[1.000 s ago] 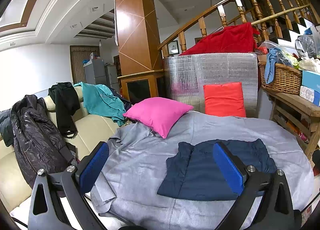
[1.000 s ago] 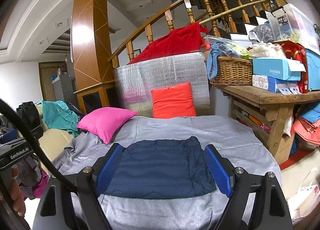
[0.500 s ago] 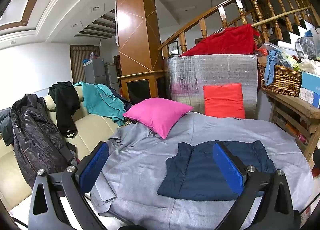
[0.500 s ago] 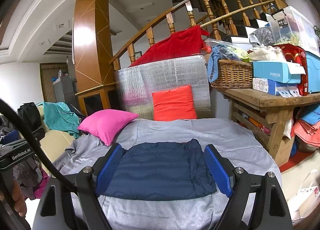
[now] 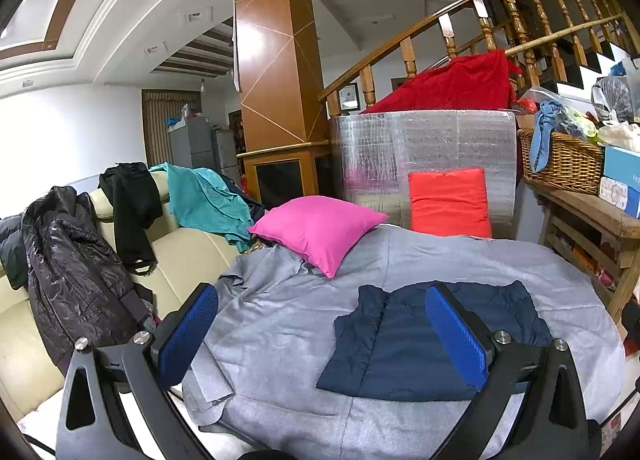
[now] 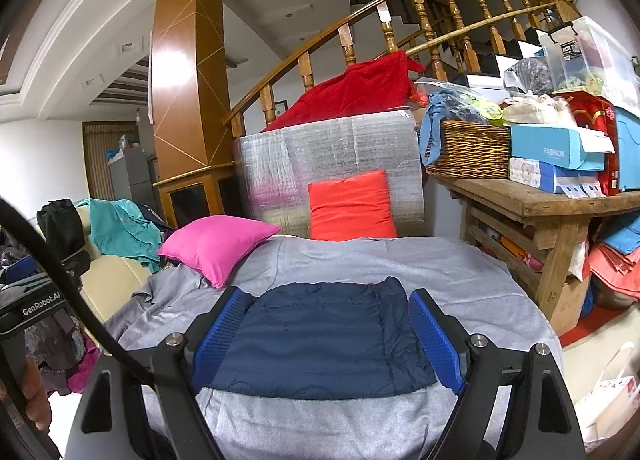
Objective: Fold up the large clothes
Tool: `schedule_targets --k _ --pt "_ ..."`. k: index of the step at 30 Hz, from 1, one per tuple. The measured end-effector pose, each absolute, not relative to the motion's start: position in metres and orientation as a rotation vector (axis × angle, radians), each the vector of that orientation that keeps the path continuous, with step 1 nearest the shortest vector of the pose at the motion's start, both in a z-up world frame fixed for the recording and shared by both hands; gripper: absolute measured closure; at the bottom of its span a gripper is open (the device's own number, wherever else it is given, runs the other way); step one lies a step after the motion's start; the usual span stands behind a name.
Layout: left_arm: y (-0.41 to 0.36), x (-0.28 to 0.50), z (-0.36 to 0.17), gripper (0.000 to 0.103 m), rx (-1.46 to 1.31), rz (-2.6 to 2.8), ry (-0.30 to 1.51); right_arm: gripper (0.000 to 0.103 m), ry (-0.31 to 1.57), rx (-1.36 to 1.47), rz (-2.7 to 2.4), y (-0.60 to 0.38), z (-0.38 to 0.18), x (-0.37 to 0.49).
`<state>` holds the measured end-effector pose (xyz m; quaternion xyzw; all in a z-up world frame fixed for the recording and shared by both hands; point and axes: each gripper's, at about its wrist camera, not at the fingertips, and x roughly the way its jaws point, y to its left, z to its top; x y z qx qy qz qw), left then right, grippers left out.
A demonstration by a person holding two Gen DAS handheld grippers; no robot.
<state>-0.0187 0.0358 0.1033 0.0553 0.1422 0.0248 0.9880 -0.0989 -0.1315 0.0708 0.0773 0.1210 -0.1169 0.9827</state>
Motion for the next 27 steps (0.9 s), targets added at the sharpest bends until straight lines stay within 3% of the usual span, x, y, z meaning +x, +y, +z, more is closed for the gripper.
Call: schedule_targets --k 27 --pt "0.038 -0.011 0.099 0.000 0.111 0.040 0.304 0.016 0.273 0.100 -0.205 -0.121 0.071 -0.084"
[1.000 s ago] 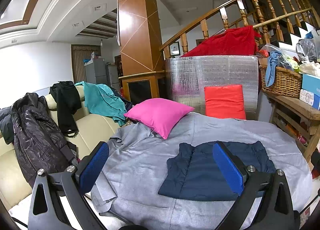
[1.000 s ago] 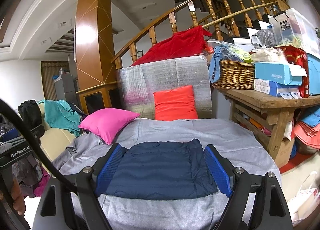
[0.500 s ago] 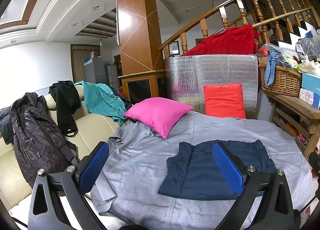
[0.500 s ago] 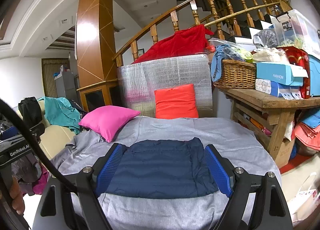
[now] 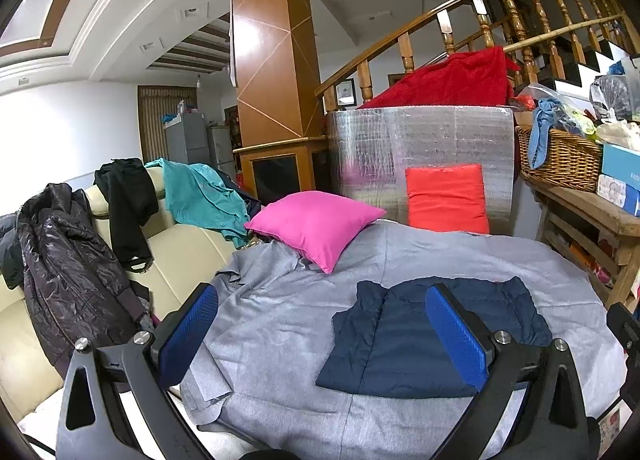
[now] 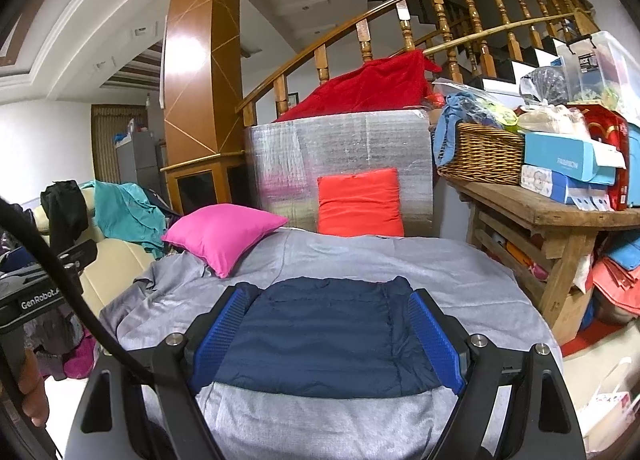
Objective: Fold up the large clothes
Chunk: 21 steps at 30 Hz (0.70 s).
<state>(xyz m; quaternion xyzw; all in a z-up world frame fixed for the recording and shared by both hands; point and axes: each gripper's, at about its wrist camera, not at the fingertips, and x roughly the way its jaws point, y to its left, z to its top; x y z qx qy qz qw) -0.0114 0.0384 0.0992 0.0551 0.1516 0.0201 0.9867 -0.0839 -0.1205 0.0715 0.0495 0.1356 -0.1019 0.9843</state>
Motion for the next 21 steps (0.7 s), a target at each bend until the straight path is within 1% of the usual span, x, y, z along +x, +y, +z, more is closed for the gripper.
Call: schedule_targets --k 14,21 --pt "0.024 0.040 0.088 0.000 0.120 0.049 0.371 0.016 0.307 0.108 -0.208 -0.140 0.069 -0.024" --pt "0.008 0.070 0.086 0.000 0.120 0.011 0.372 0.016 0.327 0.123 -0.192 -0.157 0.065 0.013"
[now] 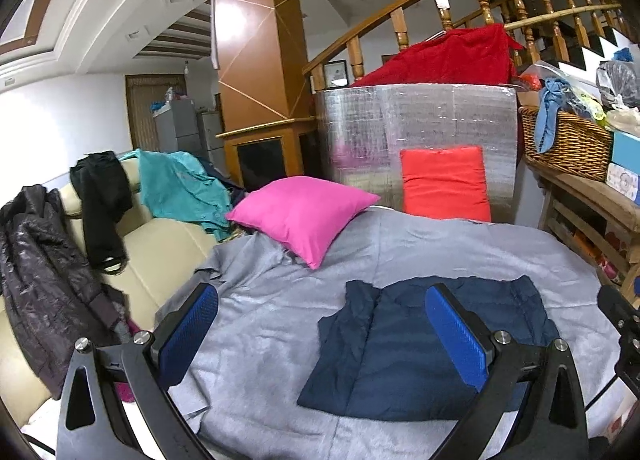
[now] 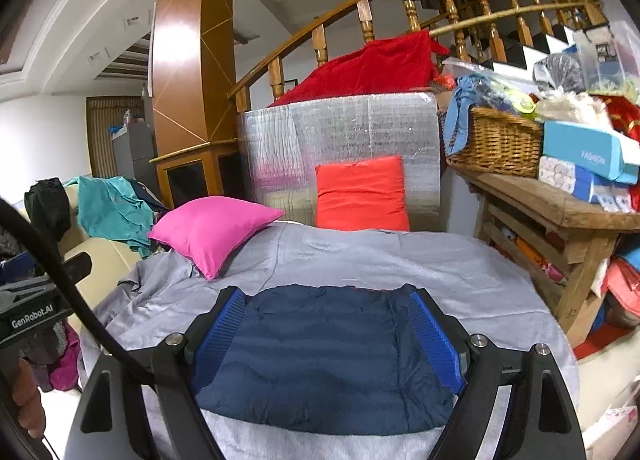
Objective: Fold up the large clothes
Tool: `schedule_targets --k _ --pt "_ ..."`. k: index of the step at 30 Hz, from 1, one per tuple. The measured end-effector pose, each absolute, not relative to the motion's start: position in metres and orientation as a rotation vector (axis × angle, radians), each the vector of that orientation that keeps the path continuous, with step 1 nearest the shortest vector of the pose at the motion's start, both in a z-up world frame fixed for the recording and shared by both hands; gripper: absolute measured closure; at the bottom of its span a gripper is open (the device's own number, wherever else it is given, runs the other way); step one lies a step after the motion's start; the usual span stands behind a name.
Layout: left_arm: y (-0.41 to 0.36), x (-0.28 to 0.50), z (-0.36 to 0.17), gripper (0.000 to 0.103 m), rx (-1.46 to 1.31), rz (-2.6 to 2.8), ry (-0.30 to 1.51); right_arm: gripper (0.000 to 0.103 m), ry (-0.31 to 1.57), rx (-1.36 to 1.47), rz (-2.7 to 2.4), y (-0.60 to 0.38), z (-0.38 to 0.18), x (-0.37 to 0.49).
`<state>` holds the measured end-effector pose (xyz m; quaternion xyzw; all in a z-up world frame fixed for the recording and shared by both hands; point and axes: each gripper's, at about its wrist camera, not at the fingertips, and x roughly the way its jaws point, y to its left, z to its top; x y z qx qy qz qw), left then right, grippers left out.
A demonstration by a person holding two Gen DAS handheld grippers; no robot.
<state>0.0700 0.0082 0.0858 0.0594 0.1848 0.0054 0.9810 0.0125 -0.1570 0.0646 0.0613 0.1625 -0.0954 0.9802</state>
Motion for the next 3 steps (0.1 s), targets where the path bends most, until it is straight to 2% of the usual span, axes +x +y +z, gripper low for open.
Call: schedule_targets --k 3 --pt "0.003 0.093 0.081 0.000 0.095 -0.053 0.387 0.016 0.339 0.154 -0.194 -0.178 0.059 0.032"
